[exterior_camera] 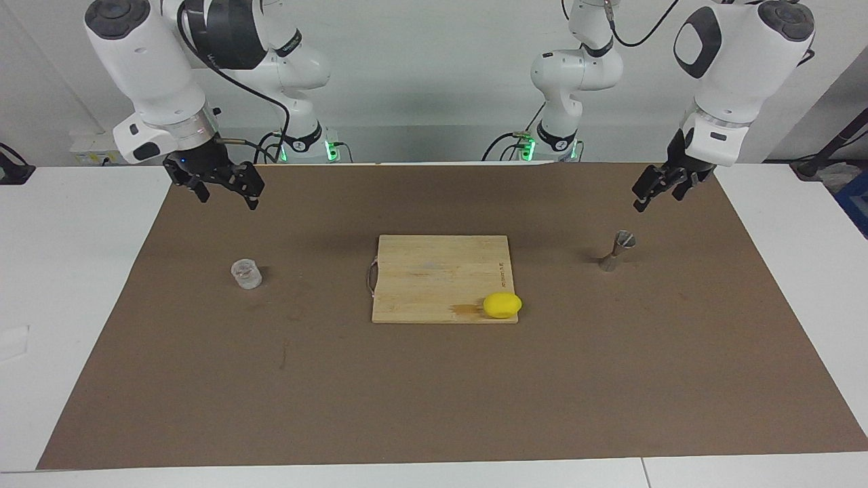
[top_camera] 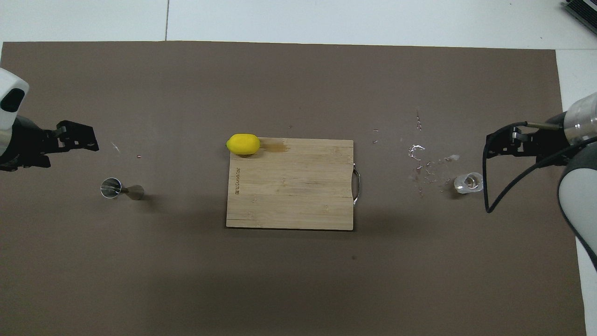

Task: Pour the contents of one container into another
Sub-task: 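Move the left gripper toward the small metal cup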

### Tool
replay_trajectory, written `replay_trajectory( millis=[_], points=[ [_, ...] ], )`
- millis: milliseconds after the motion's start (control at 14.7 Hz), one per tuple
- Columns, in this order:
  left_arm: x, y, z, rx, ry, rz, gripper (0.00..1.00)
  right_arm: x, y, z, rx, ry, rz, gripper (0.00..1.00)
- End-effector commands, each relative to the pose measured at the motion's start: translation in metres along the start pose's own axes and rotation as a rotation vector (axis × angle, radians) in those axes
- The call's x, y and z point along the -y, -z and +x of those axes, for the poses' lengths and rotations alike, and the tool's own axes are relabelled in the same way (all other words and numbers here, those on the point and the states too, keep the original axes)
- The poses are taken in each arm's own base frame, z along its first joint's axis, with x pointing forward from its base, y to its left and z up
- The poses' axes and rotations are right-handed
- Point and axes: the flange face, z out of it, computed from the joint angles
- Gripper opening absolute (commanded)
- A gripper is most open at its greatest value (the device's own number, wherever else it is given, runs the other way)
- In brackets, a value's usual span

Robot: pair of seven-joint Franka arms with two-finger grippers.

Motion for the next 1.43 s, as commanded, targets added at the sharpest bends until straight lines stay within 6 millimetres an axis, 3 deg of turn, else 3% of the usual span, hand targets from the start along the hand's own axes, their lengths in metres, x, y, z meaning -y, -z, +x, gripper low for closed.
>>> replay_trajectory(
  millis=[0, 205, 682, 818, 1227, 1364],
  points=[
    [-0.001, -0.026, 0.014, -0.019, 0.035, -0.015, 1.00, -0.003, 0.001, -0.005, -0.002, 0.008, 0.026, 1.00],
    [-0.003, -0.050, 0.029, -0.025, 0.050, -0.017, 1.00, -0.003, 0.001, -0.005, -0.003, 0.008, 0.027, 1.00],
    [0.016, -0.053, 0.032, -0.016, 0.084, -0.012, 1.00, -0.003, 0.001, -0.005, -0.003, 0.008, 0.027, 1.00],
    [0.009, -0.060, 0.028, -0.036, 0.086, -0.019, 1.00, -0.003, 0.001, -0.005, -0.003, 0.008, 0.027, 1.00],
    [0.020, -0.078, 0.019, -0.076, 0.098, -0.029, 1.00, -0.003, 0.001, -0.005, -0.003, 0.008, 0.027, 1.00],
    [0.013, -0.075, 0.016, -0.043, 0.091, -0.020, 1.00, -0.003, 0.001, -0.005, -0.003, 0.008, 0.027, 1.00]
  ],
)
